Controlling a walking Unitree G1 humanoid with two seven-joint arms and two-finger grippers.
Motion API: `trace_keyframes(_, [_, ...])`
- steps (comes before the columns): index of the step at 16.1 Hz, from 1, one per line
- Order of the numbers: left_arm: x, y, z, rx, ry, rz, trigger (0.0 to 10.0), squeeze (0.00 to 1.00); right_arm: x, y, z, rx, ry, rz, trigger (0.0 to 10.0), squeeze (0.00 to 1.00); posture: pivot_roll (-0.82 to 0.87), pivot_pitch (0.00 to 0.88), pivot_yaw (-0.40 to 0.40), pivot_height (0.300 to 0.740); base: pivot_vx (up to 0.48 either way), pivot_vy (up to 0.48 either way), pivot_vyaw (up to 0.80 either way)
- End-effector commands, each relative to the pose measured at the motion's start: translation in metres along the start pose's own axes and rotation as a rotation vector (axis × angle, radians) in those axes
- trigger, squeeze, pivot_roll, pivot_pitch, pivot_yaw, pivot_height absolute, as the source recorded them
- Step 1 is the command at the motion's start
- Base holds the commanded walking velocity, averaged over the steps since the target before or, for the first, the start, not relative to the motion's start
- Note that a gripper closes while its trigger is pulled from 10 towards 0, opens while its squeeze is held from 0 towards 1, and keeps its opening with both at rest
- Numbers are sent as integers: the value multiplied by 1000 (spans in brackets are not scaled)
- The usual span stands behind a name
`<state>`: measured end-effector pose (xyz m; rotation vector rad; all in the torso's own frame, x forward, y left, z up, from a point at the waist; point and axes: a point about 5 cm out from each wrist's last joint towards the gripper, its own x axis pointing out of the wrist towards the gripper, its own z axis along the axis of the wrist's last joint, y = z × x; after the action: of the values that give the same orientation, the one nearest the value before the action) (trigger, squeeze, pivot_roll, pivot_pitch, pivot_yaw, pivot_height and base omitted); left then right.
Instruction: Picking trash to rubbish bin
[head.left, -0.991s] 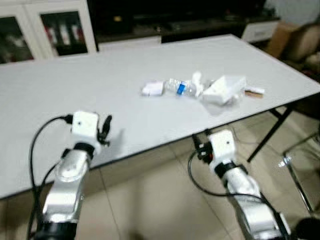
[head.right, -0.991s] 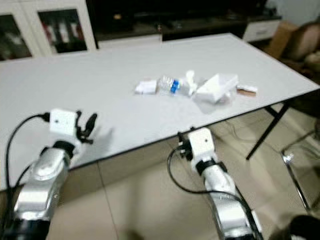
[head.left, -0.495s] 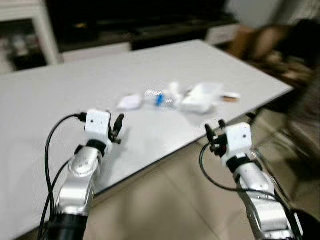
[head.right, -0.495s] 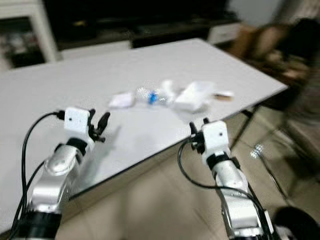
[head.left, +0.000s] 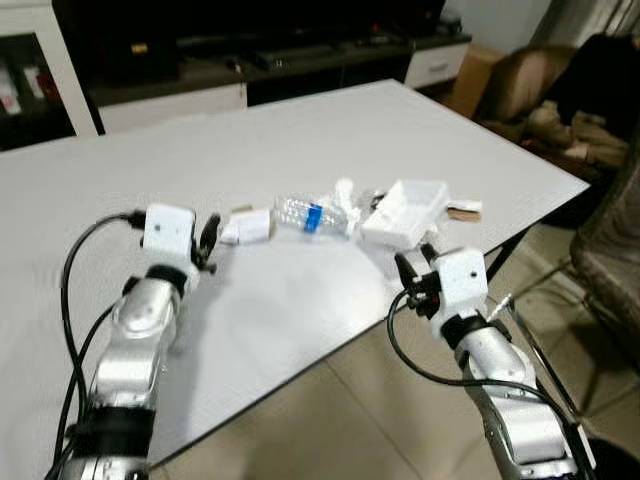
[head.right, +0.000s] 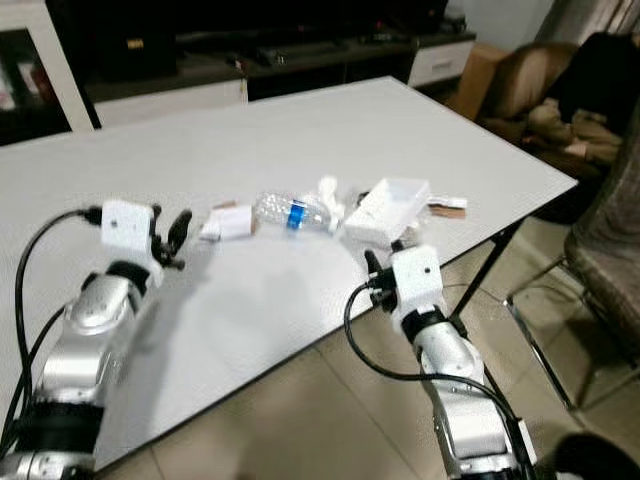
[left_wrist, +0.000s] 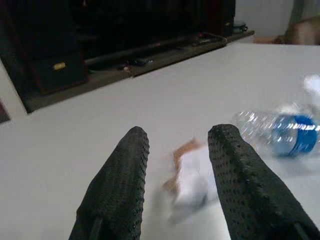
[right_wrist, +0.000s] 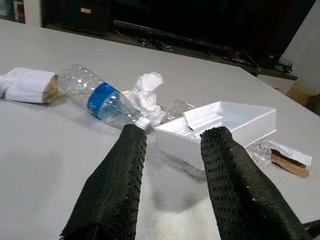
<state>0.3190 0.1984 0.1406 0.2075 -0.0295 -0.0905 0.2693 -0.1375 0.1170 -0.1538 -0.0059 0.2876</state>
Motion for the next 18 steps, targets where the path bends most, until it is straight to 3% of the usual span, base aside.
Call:
trace_keyframes(1, [5,-7,2,-29,-7,-22,10000,0,-3,-3,-5,0,26,-1,10000,0,-23,0,-43,740,356,0,0])
trace_keyframes(6, [6,-10,-1,-84,4,-48,10000,16,-6,7,-8,24,40,43,10000,0,-17,0,-25,740,340,0,0])
trace_keyframes(7, [5,-12,-1,-138,-5,-69,10000,1000,-7,7,-9,22,40,41,10000,0,-17,0,-20,740,0,0,0])
trace_keyframes(8, [6,-17,0,-185,-1,-108,10000,1000,-7,7,-9,24,39,34,10000,0,-17,0,-14,740,0,0,0])
trace_keyframes(11, [10,-25,1,-167,-24,-176,10000,1000,-9,8,-11,34,42,17,10000,0,-15,0,-1,740,0,0,0])
trace_keyframes(18, [35,-42,-15,-193,103,-286,10000,1000,-17,11,-9,31,49,15,10000,0,-47,0,23,740,0,0,0])
